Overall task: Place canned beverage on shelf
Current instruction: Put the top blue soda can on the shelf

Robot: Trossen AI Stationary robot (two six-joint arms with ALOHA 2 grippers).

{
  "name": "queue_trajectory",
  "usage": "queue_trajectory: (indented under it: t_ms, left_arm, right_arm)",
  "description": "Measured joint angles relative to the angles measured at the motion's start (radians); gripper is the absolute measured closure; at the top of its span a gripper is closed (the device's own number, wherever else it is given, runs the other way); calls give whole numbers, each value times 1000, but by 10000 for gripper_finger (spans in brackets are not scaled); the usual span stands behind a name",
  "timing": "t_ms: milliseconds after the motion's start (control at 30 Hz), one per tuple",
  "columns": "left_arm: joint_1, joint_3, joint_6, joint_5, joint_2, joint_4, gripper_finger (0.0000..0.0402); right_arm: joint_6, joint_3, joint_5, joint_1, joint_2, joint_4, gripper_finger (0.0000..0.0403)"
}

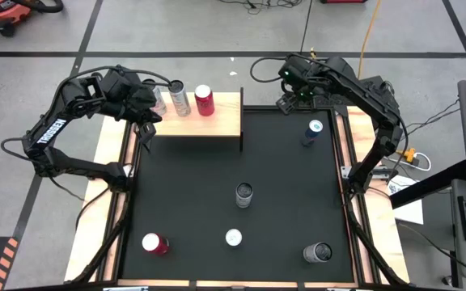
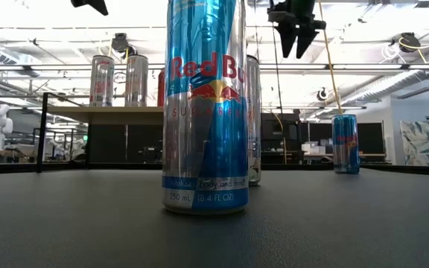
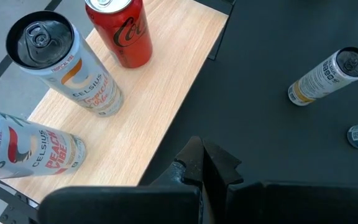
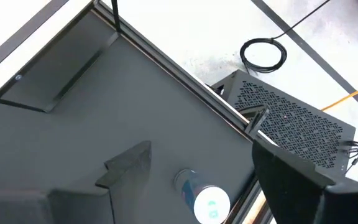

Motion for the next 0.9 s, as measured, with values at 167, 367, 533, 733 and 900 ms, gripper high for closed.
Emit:
queue_trajectory:
  t_ms: [167, 367, 533, 733, 900]
  left_arm:
    - [0, 0, 0, 0, 0, 0, 401]
    - [0, 0, 0, 0, 0, 0, 401]
    - [0, 0, 0, 0, 0, 0, 401]
    - [0, 0, 0, 0, 0, 0, 401]
    - [0, 0, -1, 0, 0, 0, 401]
  right_arm:
    - [-47, 0, -12, 2, 6, -18, 132]
    - [-49, -46, -12, 10, 6, -16, 98]
    - [-30, -75, -13, 9, 5, -28, 83]
    - [45, -133, -40, -13, 0, -46, 83]
    - [92, -193, -116, -63, -8, -48, 83]
